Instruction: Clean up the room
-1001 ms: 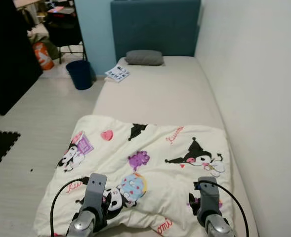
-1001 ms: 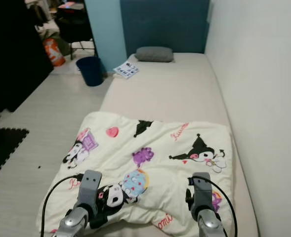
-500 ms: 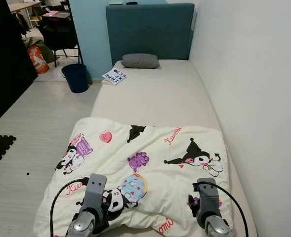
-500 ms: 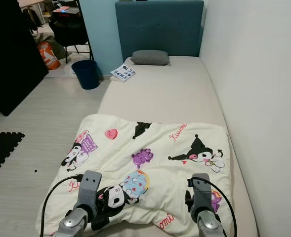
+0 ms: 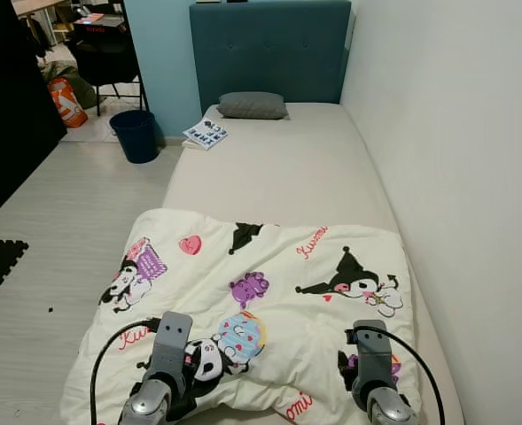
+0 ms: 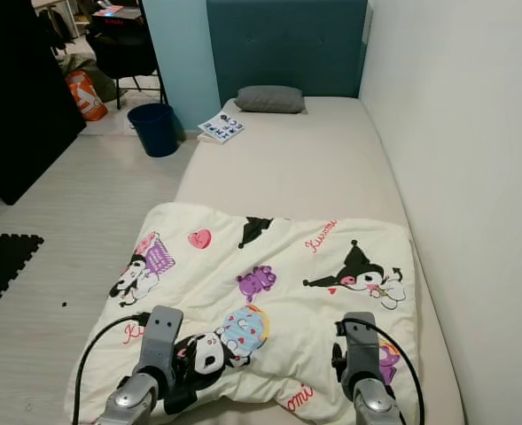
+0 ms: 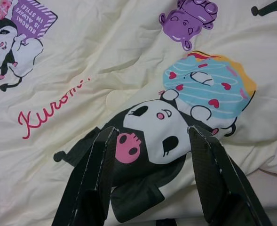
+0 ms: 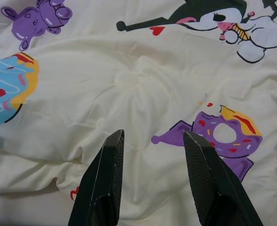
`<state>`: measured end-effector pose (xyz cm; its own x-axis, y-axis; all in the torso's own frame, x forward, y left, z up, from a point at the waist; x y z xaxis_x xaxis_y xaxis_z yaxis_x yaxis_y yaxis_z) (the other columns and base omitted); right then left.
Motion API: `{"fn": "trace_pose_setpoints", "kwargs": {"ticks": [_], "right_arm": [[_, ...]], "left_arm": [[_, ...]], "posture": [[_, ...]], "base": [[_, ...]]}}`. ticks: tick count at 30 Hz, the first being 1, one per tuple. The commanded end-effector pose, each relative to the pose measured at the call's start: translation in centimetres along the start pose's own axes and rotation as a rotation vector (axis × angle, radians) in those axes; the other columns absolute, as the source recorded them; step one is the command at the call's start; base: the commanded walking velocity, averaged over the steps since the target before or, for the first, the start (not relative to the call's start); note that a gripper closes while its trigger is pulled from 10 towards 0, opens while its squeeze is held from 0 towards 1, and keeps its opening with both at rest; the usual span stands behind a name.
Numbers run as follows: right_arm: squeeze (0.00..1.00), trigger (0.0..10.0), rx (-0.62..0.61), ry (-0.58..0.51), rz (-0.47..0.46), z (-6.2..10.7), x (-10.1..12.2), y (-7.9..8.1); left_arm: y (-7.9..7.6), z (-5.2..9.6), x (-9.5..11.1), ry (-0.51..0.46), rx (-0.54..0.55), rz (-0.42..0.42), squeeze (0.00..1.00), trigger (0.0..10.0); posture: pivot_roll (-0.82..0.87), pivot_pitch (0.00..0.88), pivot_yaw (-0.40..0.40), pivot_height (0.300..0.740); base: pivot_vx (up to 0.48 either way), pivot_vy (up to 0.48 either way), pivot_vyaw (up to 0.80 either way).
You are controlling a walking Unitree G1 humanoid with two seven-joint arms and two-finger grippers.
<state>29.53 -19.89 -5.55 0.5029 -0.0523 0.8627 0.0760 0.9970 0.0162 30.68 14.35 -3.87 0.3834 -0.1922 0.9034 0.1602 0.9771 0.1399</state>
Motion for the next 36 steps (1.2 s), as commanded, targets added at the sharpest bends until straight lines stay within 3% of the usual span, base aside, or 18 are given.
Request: {"fn": "trace_pose_setpoints", "kwargs": {"ticks": [1,11,31,36], "right_arm": [[0.0,10.0,0.006,0.028,-0.003,0.24,-0.9,0.25],[0.0,10.0,0.006,0.029,-0.001,0.27,-0.93,0.12],[0.0,10.0,0.004,0.027,0.005,0.29,-0.89,-0.07],[0.0,10.0,0.004,0.026,0.003,0.34,-0.94,-0.11]], "left_arm": [[-0.27,0.2,-0.48,0.01,-0.009,0.001,0.0,10.0],[-0.79,0.22,-0.41,0.005,-0.027,0.0,0.0,10.0],[-0.92,0.23,-0.37,0.0,-0.028,0.016,0.0,10.0],[-1.07,0.27,-0.31,-0.006,-0.033,0.017,0.0,10.0]], "posture": [[-0.02,0.082,0.002,0.734],[-0.03,0.076,0.004,0.734],[-0.03,0.078,0.0,0.734],[-0.03,0.083,0.0,0.734]], "base": [[0.0,0.0,0.0],[0.0,-0.232,0.0],[0.0,0.0,0.0],[0.0,-0.421,0.0]]}}
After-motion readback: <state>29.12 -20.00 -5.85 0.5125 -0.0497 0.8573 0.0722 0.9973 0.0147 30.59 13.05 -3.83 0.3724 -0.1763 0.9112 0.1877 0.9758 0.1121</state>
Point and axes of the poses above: a point about 5 cm out from each wrist's last joint towards the gripper, its own z axis pointing back from the gripper into the wrist, its own x axis along the axis of the wrist's last joint, y = z × x, the point moved 5 cm from there along -z, pointing out of the wrist towards the gripper, and after that the axes turned 5 degrees about -z, right-handed, at the moved point
